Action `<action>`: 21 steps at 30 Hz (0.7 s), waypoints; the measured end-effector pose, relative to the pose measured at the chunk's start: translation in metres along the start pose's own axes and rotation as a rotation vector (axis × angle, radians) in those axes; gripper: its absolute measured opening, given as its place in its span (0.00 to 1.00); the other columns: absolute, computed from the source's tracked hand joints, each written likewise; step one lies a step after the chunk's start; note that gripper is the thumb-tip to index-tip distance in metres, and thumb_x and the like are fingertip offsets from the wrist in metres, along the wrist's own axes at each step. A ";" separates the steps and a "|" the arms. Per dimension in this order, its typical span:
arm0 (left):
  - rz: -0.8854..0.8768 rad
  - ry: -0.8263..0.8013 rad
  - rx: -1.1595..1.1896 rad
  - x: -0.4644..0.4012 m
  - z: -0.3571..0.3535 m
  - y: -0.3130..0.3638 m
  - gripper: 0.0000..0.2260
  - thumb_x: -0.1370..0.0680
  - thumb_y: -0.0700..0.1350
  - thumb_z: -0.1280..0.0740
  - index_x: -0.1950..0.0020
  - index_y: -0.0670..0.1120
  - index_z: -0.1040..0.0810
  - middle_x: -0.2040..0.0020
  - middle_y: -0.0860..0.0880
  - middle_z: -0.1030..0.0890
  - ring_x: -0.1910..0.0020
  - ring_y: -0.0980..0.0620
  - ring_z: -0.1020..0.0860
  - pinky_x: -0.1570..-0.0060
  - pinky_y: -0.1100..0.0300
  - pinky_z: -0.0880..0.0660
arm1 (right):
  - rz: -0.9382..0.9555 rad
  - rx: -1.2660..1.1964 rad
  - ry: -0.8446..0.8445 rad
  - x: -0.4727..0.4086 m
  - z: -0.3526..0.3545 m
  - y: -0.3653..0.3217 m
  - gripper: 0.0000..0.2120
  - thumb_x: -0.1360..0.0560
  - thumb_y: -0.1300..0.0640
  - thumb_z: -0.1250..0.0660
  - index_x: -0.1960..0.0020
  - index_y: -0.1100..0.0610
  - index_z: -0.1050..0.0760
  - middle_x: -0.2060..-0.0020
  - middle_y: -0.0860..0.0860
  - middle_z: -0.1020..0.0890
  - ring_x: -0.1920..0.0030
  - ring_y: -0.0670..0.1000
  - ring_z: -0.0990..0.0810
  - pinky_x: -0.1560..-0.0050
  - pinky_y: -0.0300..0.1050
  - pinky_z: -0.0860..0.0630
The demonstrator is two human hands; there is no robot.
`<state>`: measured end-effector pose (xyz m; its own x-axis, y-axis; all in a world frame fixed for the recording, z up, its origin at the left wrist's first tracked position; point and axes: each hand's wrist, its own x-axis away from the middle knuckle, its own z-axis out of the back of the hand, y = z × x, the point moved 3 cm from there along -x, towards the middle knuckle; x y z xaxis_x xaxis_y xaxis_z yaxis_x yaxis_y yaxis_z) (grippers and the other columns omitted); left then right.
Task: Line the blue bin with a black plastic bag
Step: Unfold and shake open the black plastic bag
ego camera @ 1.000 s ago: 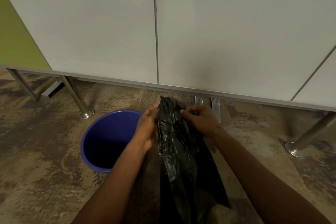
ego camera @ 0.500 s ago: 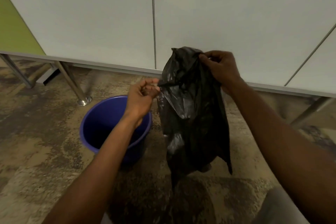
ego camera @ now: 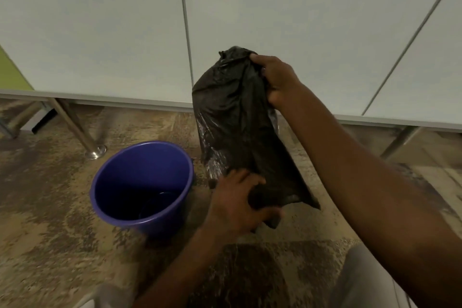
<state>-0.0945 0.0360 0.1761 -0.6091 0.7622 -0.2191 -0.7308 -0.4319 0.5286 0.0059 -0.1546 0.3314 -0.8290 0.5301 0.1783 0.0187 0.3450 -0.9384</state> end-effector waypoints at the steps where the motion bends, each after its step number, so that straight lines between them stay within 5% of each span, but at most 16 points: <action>1: 0.038 -0.086 -0.036 0.001 -0.019 -0.003 0.37 0.35 0.80 0.34 0.32 0.61 0.26 0.34 0.58 0.24 0.34 0.56 0.27 0.31 0.52 0.29 | -0.002 -0.013 0.012 -0.001 -0.005 -0.003 0.17 0.20 0.61 0.30 0.35 0.69 0.21 0.41 0.64 0.15 0.41 0.64 0.14 0.40 0.58 0.17; 6: 0.176 -0.256 -0.050 -0.009 -0.067 0.000 0.45 0.35 0.79 0.32 0.24 0.57 0.29 0.24 0.52 0.30 0.22 0.43 0.34 0.22 0.42 0.38 | -0.049 -0.128 0.085 -0.008 -0.023 -0.011 0.15 0.19 0.64 0.34 0.35 0.69 0.22 0.38 0.64 0.17 0.39 0.65 0.16 0.36 0.62 0.19; 9: 0.221 -0.065 0.026 -0.018 -0.067 0.007 0.39 0.33 0.74 0.29 0.28 0.55 0.25 0.27 0.49 0.27 0.25 0.42 0.30 0.26 0.42 0.36 | -0.072 -0.209 0.147 -0.014 -0.026 -0.011 0.07 0.18 0.65 0.37 0.44 0.67 0.23 0.46 0.62 0.19 0.47 0.62 0.18 0.34 0.61 0.20; 12: 0.216 0.154 0.100 -0.029 -0.056 0.017 0.37 0.32 0.74 0.31 0.32 0.51 0.21 0.33 0.48 0.23 0.33 0.44 0.25 0.34 0.45 0.32 | -0.068 -0.250 0.190 -0.023 -0.027 -0.010 0.06 0.17 0.64 0.40 0.47 0.64 0.25 0.53 0.58 0.21 0.55 0.58 0.19 0.46 0.49 0.17; 15: 0.168 0.283 0.292 -0.038 -0.041 0.031 0.26 0.25 0.65 0.32 0.36 0.47 0.18 0.38 0.48 0.19 0.38 0.45 0.21 0.35 0.47 0.27 | -0.084 -0.277 0.255 -0.035 -0.026 -0.007 0.16 0.19 0.62 0.37 0.32 0.64 0.26 0.40 0.62 0.19 0.40 0.62 0.18 0.37 0.54 0.18; 18: 0.145 0.351 0.390 -0.037 -0.020 0.030 0.07 0.18 0.51 0.30 0.55 0.51 0.22 0.61 0.58 0.22 0.59 0.61 0.22 0.53 0.65 0.24 | -0.083 -0.163 0.285 -0.043 -0.017 -0.004 0.20 0.20 0.60 0.33 0.29 0.62 0.27 0.34 0.61 0.21 0.35 0.63 0.20 0.32 0.57 0.22; 21: 0.267 0.285 0.495 -0.035 0.012 0.012 0.07 0.18 0.52 0.32 0.56 0.58 0.24 0.61 0.63 0.21 0.58 0.72 0.21 0.59 0.77 0.27 | -0.050 -0.059 0.203 -0.040 0.003 0.000 0.21 0.22 0.52 0.27 0.34 0.62 0.23 0.39 0.61 0.18 0.40 0.63 0.17 0.38 0.59 0.17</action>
<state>-0.0785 0.0094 0.2001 -0.8588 0.4713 -0.2009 -0.3543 -0.2630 0.8974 0.0374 -0.1784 0.3236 -0.6999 0.6546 0.2856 0.0182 0.4161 -0.9091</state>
